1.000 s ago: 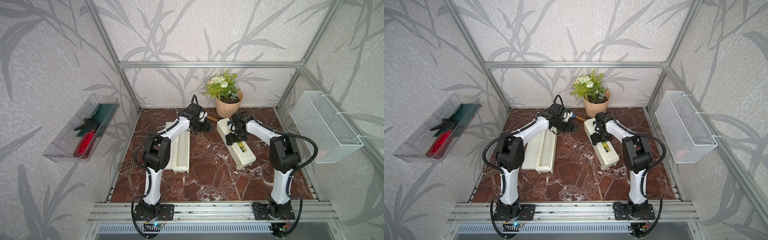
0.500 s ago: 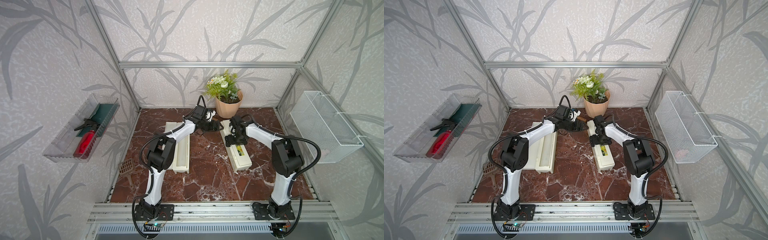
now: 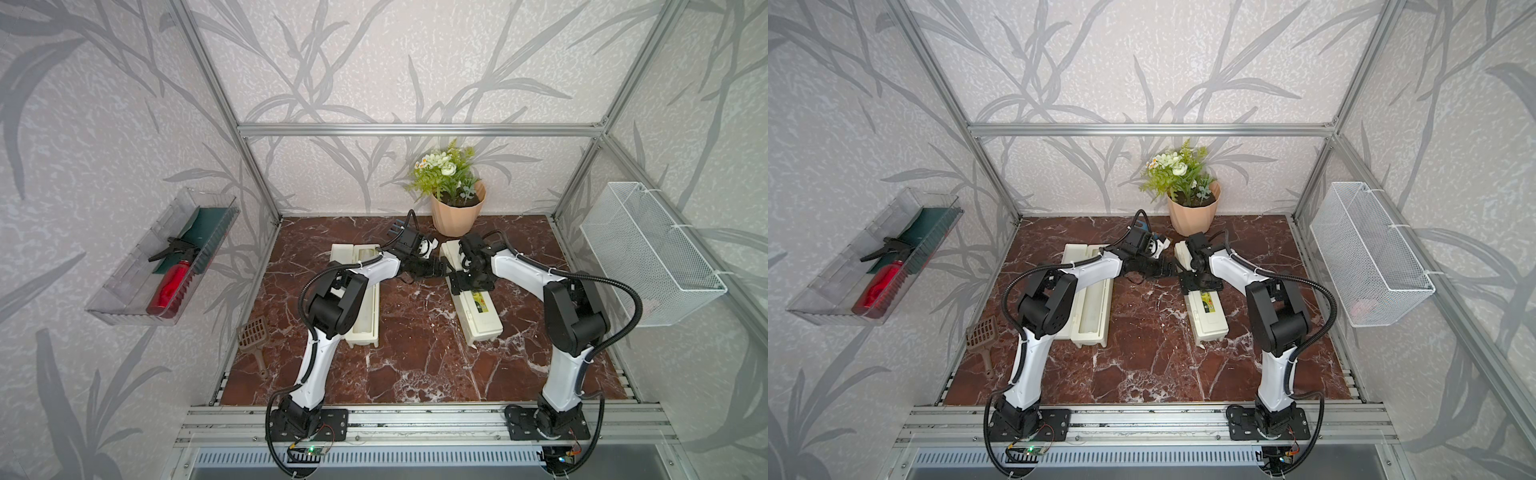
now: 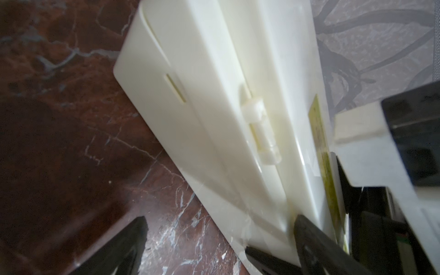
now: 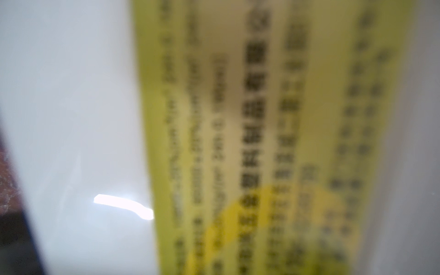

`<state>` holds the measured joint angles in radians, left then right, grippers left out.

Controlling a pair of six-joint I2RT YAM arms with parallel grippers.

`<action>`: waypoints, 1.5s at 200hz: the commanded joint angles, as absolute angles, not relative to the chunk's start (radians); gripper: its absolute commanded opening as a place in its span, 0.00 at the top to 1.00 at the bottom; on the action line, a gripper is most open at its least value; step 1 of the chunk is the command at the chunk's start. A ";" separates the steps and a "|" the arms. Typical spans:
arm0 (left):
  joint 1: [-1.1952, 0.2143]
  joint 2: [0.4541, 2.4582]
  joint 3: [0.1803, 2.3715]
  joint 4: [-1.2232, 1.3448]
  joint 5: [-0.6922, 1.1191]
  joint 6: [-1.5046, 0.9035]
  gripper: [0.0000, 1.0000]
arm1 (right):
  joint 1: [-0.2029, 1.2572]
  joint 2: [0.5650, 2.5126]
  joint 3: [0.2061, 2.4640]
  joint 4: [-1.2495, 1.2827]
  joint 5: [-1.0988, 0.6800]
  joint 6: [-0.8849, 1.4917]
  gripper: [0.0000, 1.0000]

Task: Put plastic wrap rolls into dispensers
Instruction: Close the lid on the plastic wrap cutting box.

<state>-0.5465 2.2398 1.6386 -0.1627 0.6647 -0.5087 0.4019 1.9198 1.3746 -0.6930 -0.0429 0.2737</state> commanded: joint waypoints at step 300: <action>-0.526 2.383 1.988 -0.532 0.551 -0.356 0.11 | 0.363 1.505 0.889 -0.359 -0.367 0.575 0.01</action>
